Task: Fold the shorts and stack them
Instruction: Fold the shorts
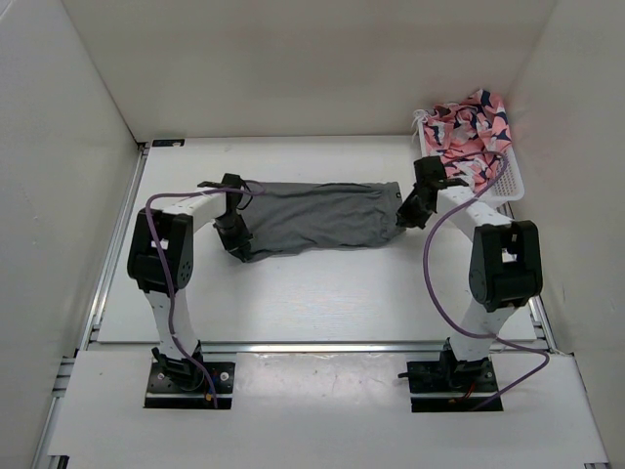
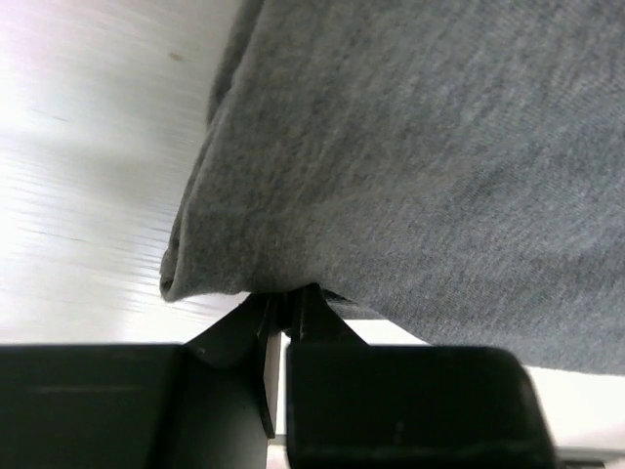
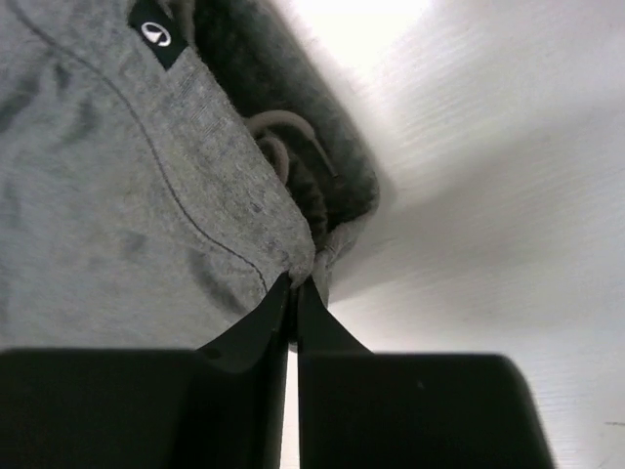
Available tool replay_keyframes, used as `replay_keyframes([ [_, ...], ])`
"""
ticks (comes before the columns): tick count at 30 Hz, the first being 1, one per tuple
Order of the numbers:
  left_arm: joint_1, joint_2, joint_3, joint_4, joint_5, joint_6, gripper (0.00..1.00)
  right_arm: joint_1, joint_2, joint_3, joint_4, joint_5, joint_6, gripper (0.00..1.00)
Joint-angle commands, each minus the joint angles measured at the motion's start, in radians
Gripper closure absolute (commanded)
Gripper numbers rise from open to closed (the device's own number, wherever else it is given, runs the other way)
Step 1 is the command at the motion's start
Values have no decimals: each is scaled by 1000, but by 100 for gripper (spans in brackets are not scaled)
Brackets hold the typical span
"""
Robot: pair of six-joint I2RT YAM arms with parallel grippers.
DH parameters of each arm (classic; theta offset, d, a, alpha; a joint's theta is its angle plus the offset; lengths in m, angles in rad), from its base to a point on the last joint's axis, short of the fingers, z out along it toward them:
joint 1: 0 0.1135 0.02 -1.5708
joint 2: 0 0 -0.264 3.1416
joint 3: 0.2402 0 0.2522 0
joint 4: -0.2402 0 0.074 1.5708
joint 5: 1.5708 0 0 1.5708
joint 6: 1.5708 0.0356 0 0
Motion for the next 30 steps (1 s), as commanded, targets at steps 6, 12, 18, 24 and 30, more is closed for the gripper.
replay_keyframes([
  [6,15,-130,-106,15,-161,0,89,16,-168,-222,-1,71,-1,100],
  [12,3,-275,-263,15,-140,-11,89,16,-385,-409,-27,95,-10,100],
  [18,-51,-406,-301,-8,-72,-2,38,16,-635,-580,-44,38,-29,22],
  [24,-51,-446,-182,-95,-120,-2,0,-56,-777,-670,-10,-95,-38,0],
  [30,-51,-446,-100,-106,-143,-2,0,-74,-608,-719,254,-273,9,4],
])
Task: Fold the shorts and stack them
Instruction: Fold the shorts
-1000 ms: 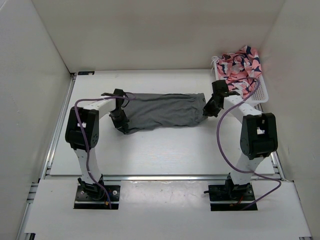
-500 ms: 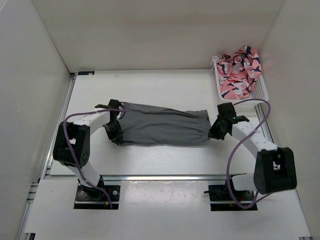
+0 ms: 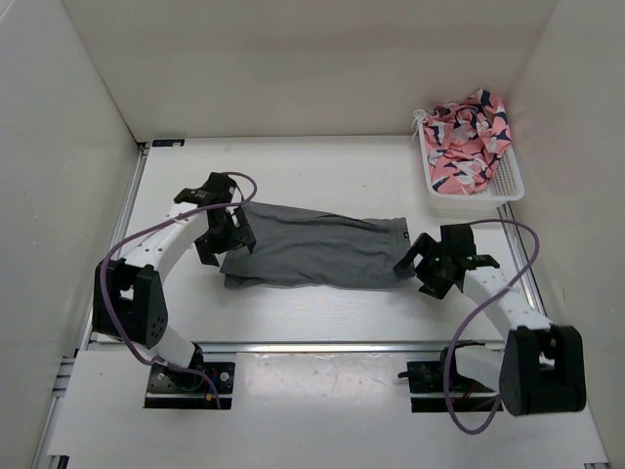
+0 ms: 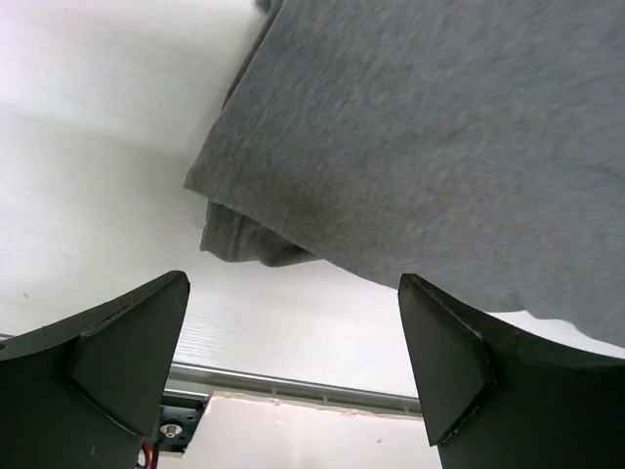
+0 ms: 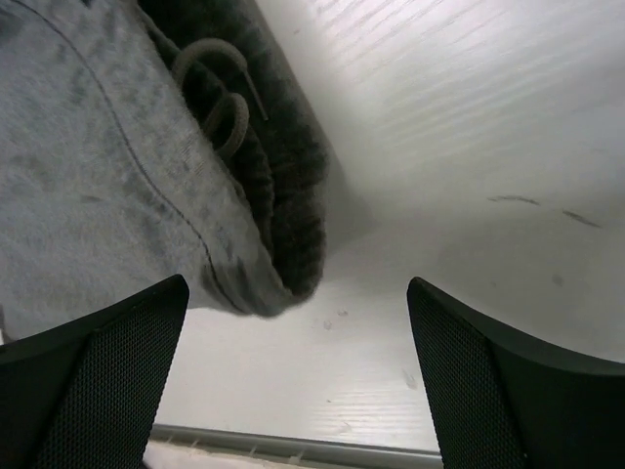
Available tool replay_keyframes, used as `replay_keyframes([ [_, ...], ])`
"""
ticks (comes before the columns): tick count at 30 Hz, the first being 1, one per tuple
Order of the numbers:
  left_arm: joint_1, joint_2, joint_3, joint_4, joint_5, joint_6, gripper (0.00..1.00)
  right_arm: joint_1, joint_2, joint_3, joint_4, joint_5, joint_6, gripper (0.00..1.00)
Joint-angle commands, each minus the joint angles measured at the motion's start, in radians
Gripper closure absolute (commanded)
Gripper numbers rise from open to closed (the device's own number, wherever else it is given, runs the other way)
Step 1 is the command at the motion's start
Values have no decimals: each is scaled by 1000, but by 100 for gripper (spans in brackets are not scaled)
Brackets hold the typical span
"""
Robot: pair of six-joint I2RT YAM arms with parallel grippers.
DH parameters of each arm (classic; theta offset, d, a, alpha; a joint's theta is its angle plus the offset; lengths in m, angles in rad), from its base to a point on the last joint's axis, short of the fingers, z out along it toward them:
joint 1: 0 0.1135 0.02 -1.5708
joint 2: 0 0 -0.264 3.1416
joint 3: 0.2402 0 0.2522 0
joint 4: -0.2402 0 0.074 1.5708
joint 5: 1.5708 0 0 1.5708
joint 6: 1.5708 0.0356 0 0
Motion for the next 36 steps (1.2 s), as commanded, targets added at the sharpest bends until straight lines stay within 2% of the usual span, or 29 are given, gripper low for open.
replay_keyframes([
  [1,0,-27,64,-18,-30,3,0,-10,125,-16,217,-170,23,4],
  [5,0,-18,85,-18,-42,3,0,-10,232,8,306,-192,69,10],
  [7,9,-27,85,-28,-42,3,0,-10,262,17,340,-151,94,15],
  [13,65,-13,64,-5,-22,23,0,-10,384,96,380,-42,103,50],
  [14,78,2,52,7,-22,34,0,-10,385,106,357,-28,103,66],
  [18,111,24,29,27,4,34,0,8,366,154,261,70,59,99],
  [22,120,45,4,70,37,34,0,17,300,214,132,174,-27,100],
  [26,120,114,-54,153,111,10,11,17,291,301,101,162,-112,100],
  [30,100,224,-54,213,111,-20,24,91,323,387,56,203,-176,100],
  [34,89,298,8,222,120,-21,48,183,346,513,-34,287,-227,100],
  [35,89,313,18,222,129,-12,66,206,346,539,-59,324,-236,100],
  [36,89,339,18,222,158,-12,75,253,358,595,-71,338,-250,100],
])
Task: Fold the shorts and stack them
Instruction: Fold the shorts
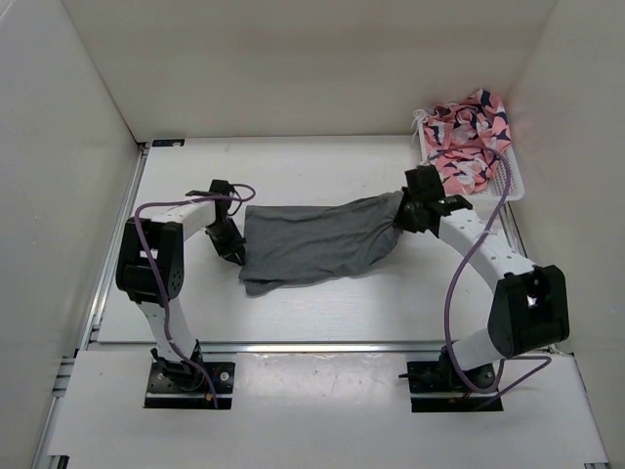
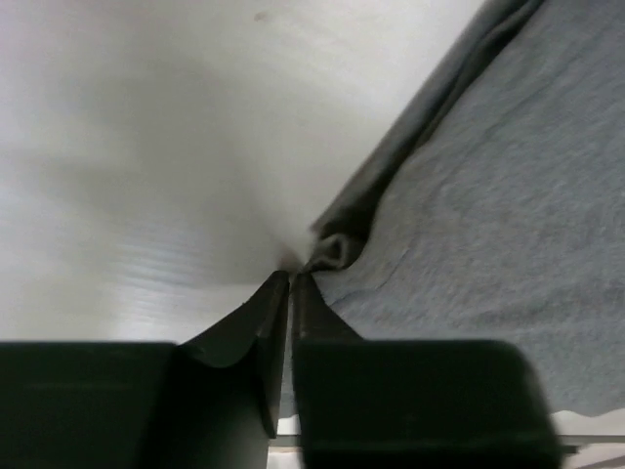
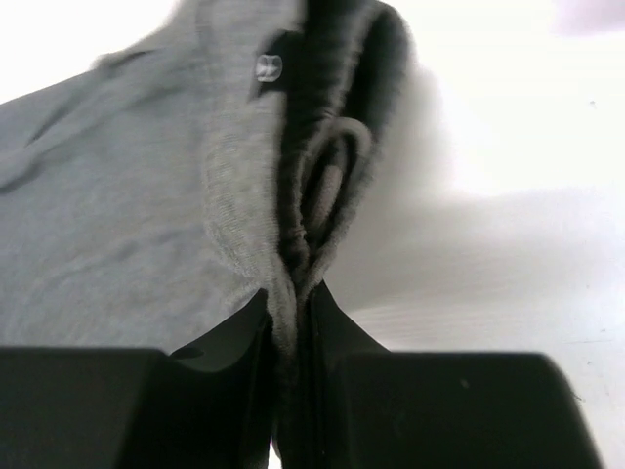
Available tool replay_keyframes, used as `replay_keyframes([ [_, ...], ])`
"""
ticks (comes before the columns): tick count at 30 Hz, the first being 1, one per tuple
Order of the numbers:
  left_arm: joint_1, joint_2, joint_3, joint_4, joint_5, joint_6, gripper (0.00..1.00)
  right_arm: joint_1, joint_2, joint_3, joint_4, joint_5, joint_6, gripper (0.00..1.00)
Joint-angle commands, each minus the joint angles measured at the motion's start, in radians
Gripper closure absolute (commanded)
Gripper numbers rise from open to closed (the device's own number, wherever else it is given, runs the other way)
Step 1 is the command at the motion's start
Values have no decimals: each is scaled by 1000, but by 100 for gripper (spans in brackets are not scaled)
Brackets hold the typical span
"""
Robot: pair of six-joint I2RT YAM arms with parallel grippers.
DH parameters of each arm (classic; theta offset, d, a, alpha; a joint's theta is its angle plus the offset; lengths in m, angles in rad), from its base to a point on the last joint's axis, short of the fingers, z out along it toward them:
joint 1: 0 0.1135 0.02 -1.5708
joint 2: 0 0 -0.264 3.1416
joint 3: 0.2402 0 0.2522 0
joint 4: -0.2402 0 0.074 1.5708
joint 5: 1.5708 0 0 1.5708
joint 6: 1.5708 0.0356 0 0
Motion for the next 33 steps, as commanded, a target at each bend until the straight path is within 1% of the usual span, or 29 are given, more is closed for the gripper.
replay_keyframes([
  [1,-20,49,35,51,24,19,83,102,28,153,-72,113,-74,100],
  [2,-20,49,35,51,24,19,89,131,41,189,-99,128,-88,100],
  [3,-20,49,35,51,24,19,89,192,76,261,-112,142,-88,100],
  [4,-20,49,35,51,24,19,89,224,97,303,-125,169,-99,100],
  [5,-20,49,35,51,24,19,89,291,146,346,-150,180,-112,100],
  [6,-20,39,26,51,33,19,89,324,176,433,-164,190,-113,100],
  [7,-20,39,26,51,33,19,89,358,208,482,-181,199,-137,100],
  [8,-20,39,26,51,33,19,89,425,284,534,-222,223,-149,100],
  [9,-20,39,17,51,33,19,89,457,326,594,-250,243,-159,100],
  [10,-20,39,17,51,33,19,89,491,367,704,-273,262,-168,100],
  [11,-20,39,17,51,33,19,89,549,442,754,-291,281,-182,100],
  [14,-20,39,17,51,43,40,89,631,551,889,-313,295,-191,100],
  [19,-20,29,7,51,43,40,89,698,667,1042,-313,225,-191,98],
  [20,-20,29,7,51,43,40,89,709,691,1081,-313,204,-200,87],
  [21,-10,13,-2,51,53,40,87,709,691,1090,-313,181,-200,45],
  [22,4,3,-2,51,53,40,82,709,675,1090,-313,168,-200,31],
  [23,15,-10,-2,51,63,40,73,709,650,1051,-288,156,-200,22],
  [24,41,-46,-14,40,73,50,69,709,623,1023,-270,156,-200,15],
  [25,56,-68,-14,19,73,63,65,700,557,988,-232,144,-200,6],
  [26,72,-88,-14,8,73,63,49,700,520,918,-215,144,-200,4],
  [27,102,-130,-14,-4,73,82,40,683,485,879,-199,118,-189,4],
  [28,116,-149,-14,-20,73,102,35,662,414,841,-175,108,-179,4],
  [29,130,-166,-14,-49,61,102,25,653,379,799,-161,108,-168,4],
  [30,142,-193,3,-63,61,117,23,642,345,714,-150,108,-145,4],
  [32,152,-215,38,-84,47,126,23,610,254,626,-127,108,-119,13],
  [33,152,-235,52,-95,38,126,23,584,206,539,-127,108,-93,17],
])
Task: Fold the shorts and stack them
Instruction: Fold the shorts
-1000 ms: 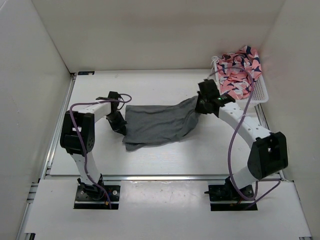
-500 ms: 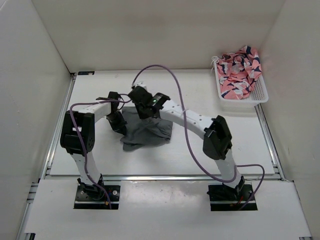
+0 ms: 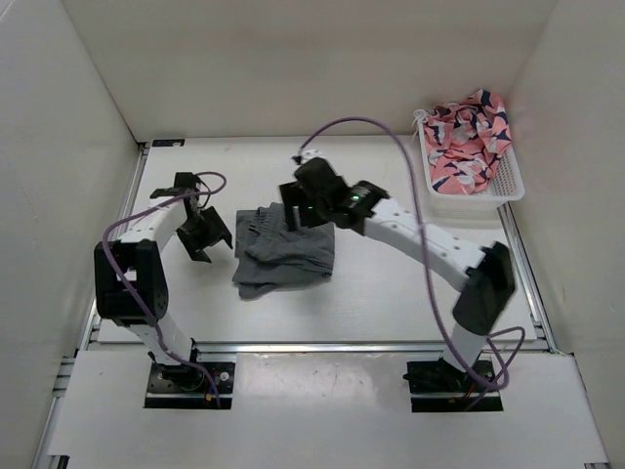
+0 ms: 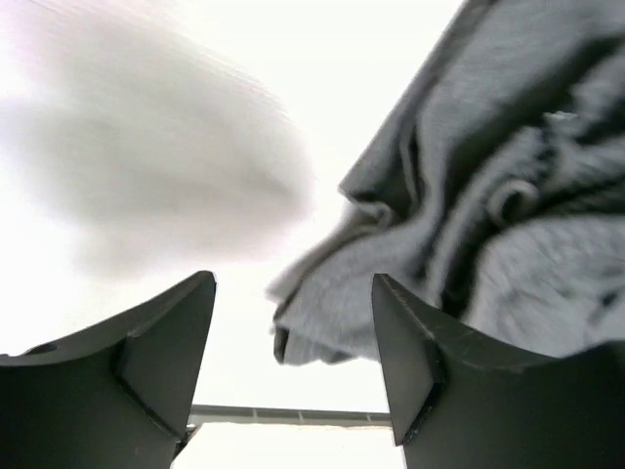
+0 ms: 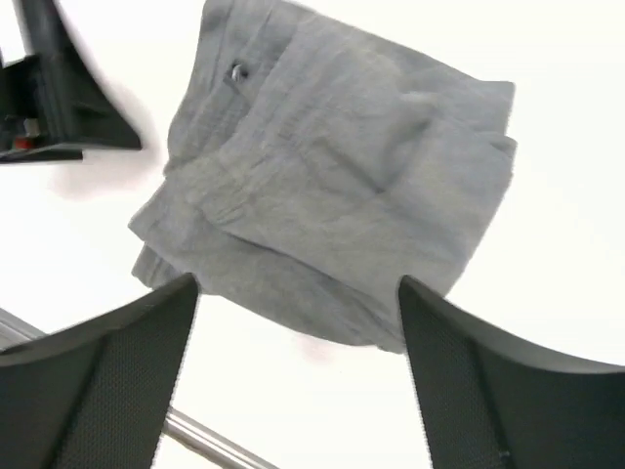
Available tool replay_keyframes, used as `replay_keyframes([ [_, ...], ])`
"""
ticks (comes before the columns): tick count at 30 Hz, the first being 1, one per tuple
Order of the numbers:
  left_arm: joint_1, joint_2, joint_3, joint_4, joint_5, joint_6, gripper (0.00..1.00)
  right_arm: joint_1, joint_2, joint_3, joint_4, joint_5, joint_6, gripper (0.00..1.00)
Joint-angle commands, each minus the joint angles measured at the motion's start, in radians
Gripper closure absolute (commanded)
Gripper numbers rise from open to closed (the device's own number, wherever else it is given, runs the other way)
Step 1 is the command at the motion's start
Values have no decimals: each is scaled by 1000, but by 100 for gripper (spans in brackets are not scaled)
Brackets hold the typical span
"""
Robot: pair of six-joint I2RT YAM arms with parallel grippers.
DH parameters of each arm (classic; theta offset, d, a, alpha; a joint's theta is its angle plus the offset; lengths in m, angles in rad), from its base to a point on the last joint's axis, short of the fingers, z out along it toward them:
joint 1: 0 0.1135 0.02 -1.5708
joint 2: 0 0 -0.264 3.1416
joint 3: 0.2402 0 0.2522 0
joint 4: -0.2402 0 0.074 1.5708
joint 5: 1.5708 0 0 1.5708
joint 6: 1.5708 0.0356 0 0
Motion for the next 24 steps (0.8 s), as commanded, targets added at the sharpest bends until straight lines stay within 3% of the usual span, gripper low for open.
replay_keyframes([
  [1,-14,-89,89,-41,-22,44,27,-67,-144,-156,69,2,75,26],
  [5,-126,-50,241,-86,-57,67,27,-144,-222,-334,69,-33,144,31],
  [7,-172,33,310,-112,-92,81,17,-157,-263,-407,79,-33,166,31],
  [10,-244,139,442,-156,-158,90,11,-179,-305,-460,79,-33,178,29],
  [17,-300,395,640,-169,-168,90,11,-197,-348,-512,59,-24,206,29],
  [21,-300,447,652,-158,-100,99,20,-197,-357,-512,48,-13,206,29],
  [24,-300,417,652,-158,-100,99,48,-207,-357,-512,48,-4,197,29],
])
